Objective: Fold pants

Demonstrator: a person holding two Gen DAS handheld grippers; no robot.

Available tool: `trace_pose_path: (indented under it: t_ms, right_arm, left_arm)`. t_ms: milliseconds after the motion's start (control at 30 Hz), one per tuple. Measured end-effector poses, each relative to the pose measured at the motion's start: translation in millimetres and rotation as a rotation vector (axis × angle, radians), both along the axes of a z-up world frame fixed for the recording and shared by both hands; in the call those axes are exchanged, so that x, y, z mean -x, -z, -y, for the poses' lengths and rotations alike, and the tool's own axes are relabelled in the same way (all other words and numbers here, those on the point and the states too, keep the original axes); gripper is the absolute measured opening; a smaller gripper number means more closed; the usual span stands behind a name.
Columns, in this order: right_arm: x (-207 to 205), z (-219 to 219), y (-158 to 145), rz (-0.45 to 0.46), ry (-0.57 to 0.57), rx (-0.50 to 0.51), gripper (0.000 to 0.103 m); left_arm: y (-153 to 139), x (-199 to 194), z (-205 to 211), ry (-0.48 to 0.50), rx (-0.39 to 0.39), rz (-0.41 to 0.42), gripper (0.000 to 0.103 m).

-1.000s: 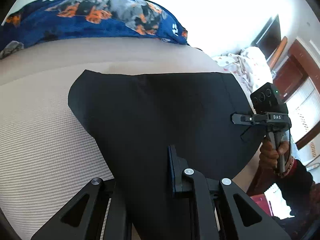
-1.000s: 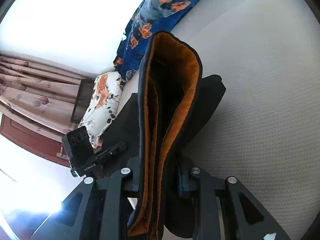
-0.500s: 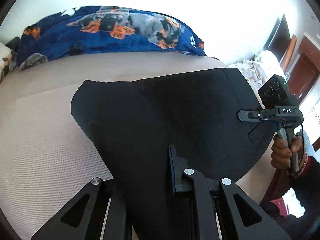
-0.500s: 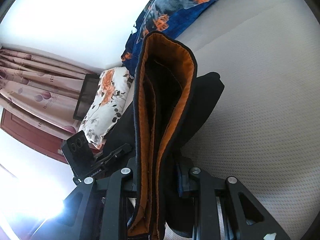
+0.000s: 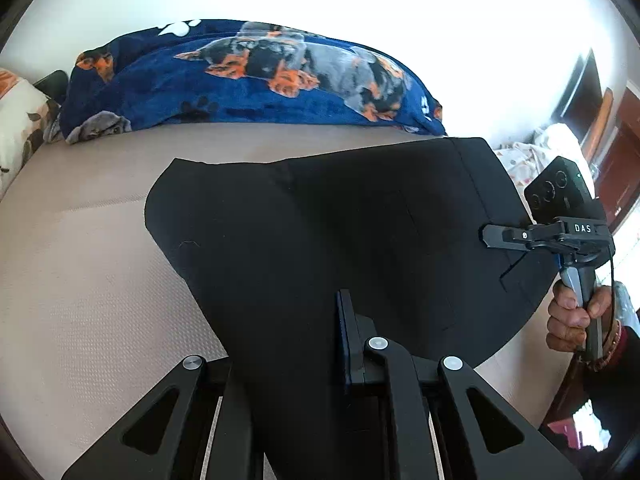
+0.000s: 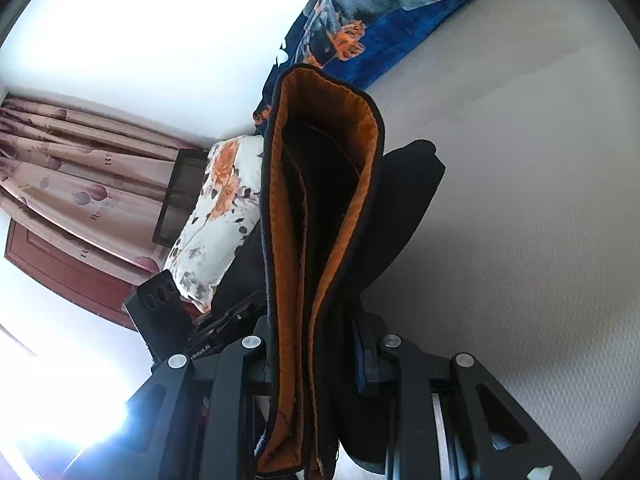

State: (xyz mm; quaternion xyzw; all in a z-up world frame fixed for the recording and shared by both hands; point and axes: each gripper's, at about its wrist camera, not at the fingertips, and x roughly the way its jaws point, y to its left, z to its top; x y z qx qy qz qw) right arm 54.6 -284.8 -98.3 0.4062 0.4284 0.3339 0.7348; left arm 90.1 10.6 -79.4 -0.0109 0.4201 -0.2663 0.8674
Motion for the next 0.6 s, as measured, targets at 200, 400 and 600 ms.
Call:
trace_pose_path:
  t_ms: [200, 400, 600]
  right_arm:
    - [-23, -10, -3, 0.006, -0.008, -0.014, 0.023]
    - [-45, -16, -3, 0.007, -0.014, -0.026, 0.023]
    - [-65, -22, -2, 0.008, -0.021, -0.041, 0.023]
  left_arm:
    - [-3, -23, -9, -0.025, -0.008, 0.007, 0.013]
    - [-5, -48, -17, -0.046, -0.014, 0.011, 0.013]
    - [-5, -73, -29, -0.074, -0.008, 0.013, 0.013]
